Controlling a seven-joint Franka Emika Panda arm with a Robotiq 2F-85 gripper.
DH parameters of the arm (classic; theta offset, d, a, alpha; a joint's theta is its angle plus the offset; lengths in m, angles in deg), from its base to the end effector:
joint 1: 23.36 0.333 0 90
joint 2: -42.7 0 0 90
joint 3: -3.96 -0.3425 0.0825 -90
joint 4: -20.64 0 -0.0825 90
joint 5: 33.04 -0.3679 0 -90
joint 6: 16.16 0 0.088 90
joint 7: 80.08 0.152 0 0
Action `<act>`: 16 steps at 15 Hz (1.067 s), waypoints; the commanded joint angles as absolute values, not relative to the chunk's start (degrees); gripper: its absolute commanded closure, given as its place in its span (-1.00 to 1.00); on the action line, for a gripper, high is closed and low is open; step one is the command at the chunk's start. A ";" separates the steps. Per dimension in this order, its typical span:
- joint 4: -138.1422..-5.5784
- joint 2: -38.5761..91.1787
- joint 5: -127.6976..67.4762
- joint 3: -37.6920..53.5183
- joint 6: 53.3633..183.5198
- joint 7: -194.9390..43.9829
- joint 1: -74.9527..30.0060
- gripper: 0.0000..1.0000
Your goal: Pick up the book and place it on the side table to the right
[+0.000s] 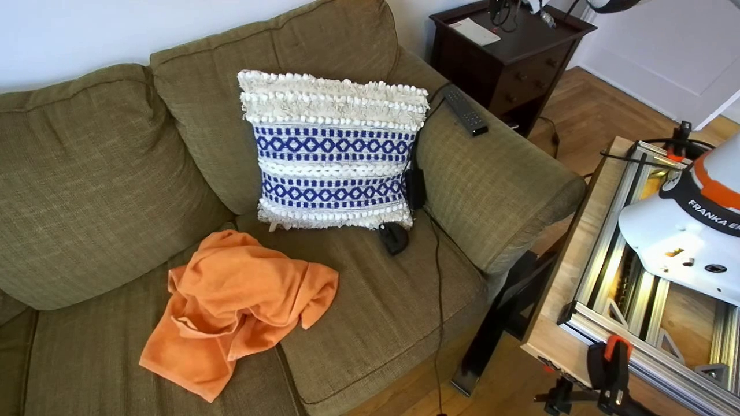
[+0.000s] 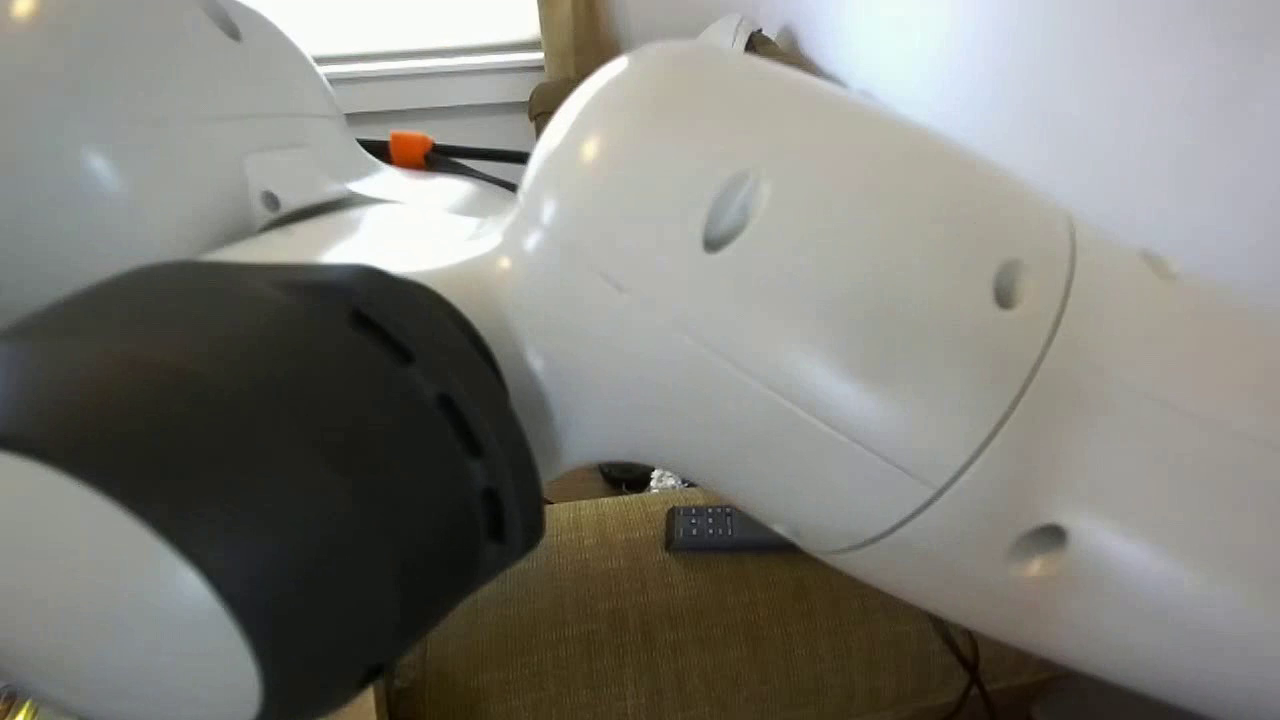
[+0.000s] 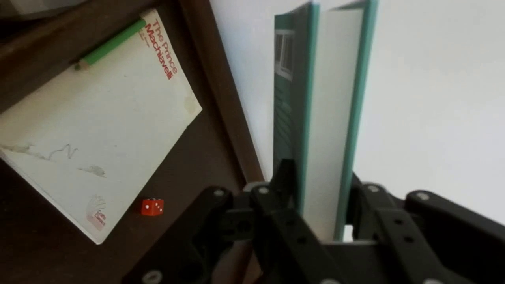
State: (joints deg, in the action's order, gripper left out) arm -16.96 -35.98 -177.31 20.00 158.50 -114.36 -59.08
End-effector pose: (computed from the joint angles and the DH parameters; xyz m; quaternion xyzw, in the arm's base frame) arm 0.5873 -0.6046 0.1327 -0.3079 0.7672 -0.5044 0.2493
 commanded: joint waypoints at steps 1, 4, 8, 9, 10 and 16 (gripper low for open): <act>-3.51 -44.18 -177.31 23.33 162.81 -110.27 -59.58 0.85; 2.85 -48.16 -177.31 27.41 167.37 -104.93 -59.84 0.85; -5.15 -43.30 -177.18 35.98 168.32 -97.90 -57.67 0.85; -5.20 -43.28 -177.18 36.28 168.93 -98.59 -57.62 0.85; -5.20 -43.27 -177.17 36.23 169.33 -99.85 -57.64 0.85; -10.95 -43.34 -177.15 36.78 169.92 -101.91 -54.78 0.85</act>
State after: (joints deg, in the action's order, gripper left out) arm -7.95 -43.35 -177.15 35.07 169.12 -101.76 -56.70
